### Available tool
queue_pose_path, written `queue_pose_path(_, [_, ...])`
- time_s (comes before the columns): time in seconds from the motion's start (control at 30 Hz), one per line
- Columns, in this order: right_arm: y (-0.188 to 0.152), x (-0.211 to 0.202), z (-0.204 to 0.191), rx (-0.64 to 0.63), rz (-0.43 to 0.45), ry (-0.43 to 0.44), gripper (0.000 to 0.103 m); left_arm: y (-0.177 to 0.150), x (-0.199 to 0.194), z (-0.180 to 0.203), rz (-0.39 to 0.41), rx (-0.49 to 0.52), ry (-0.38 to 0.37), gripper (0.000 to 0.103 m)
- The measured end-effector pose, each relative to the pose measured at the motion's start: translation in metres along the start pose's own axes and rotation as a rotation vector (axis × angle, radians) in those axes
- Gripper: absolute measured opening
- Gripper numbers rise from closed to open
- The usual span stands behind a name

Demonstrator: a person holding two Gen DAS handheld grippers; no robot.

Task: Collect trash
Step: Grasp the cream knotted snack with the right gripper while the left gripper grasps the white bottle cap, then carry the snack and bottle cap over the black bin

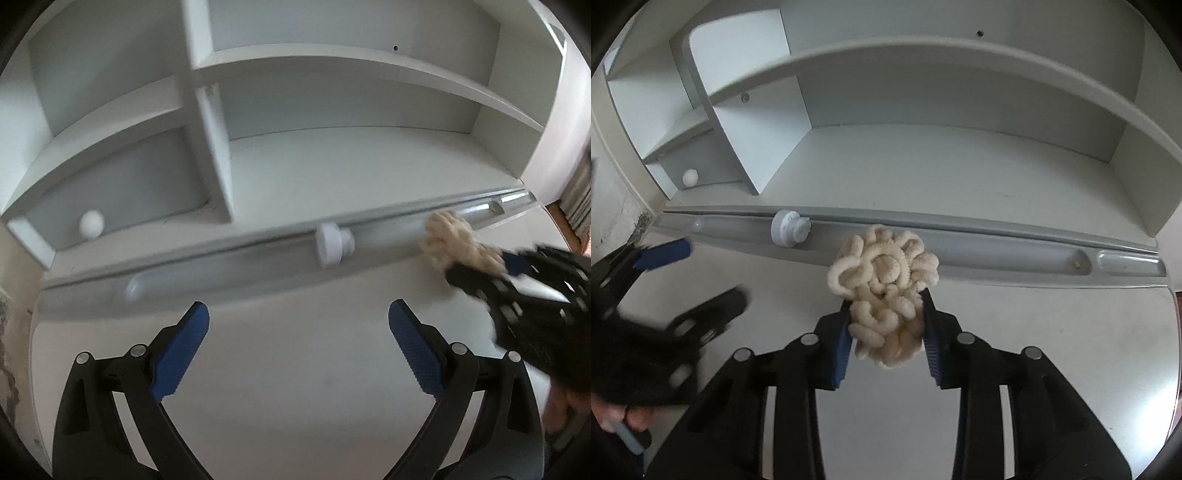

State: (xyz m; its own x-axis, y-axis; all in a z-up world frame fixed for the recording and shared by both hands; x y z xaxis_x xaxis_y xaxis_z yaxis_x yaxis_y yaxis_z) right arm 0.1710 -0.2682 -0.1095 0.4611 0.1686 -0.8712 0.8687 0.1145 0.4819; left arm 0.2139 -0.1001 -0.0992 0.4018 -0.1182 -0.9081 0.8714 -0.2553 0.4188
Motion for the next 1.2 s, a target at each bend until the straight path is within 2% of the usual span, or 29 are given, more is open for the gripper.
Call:
queue_pose_path(0.07, [-0.008,-0.009,0.007,0.007,0.014,-0.001,0.034,0.012,0.007,0.007,0.001,0.002,-0.019,0.095])
queue_pose_path(0.17, [-0.017,-0.016,0.015,0.021,0.017,0.001,0.034,0.028,0.014,0.011,0.011,-0.023,0.001,0.095])
queue_pose_path(0.37, [-0.04,-0.027,0.038,0.058,0.016,-0.01,0.035,0.042,0.029,0.019,-0.004,-0.039,-0.007,0.094])
queue_pose_path(0.47, [-0.053,-0.035,0.051,0.084,0.019,-0.019,0.035,0.045,0.033,0.024,-0.008,-0.04,0.019,0.079])
queue_pose_path(0.57, [-0.065,-0.044,0.061,0.103,0.024,-0.029,0.035,0.045,0.038,0.031,-0.037,-0.042,0.01,0.058])
queue_pose_path(0.6, [-0.071,-0.048,0.066,0.114,0.027,-0.034,0.035,0.044,0.039,0.033,-0.043,-0.042,0.009,0.047])
queue_pose_path(0.63, [-0.077,-0.053,0.071,0.125,0.031,-0.04,0.035,0.044,0.039,0.034,-0.039,-0.042,0.015,0.027])
queue_pose_path(0.67, [-0.081,-0.057,0.075,0.133,0.035,-0.044,0.035,0.043,0.039,0.036,-0.047,-0.04,0.016,0.02])
queue_pose_path(0.8, [-0.108,-0.08,0.101,0.197,0.057,-0.067,0.035,0.042,0.025,0.045,-0.017,-0.042,0.03,0.02])
queue_pose_path(0.93, [-0.148,-0.106,0.138,0.292,0.08,-0.103,0.035,0.028,-0.002,0.077,0.002,0.003,-0.007,0.02])
queue_pose_path(1.1, [-0.222,-0.147,0.197,0.443,0.106,-0.18,0.035,-0.017,-0.043,0.161,0.034,0.15,-0.087,0.02])
queue_pose_path(1.2, [-0.274,-0.176,0.229,0.533,0.121,-0.246,0.035,-0.05,-0.067,0.225,0.054,0.245,-0.163,0.02])
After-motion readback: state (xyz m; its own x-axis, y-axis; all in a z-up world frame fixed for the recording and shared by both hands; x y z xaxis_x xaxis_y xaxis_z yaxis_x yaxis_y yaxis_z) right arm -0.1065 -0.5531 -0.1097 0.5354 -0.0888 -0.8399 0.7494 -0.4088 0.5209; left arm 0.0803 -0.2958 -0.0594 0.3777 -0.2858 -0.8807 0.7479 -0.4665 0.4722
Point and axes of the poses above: each gripper's, at about its wrist camera, not at the fingertips, and x roughly the way its jaws point, z to its right, y to its top, the point moved 5 cm from there along x, roughly the way its jaws point, and after that the axes turned 12 degrees about -z, right-handed, at the moved point
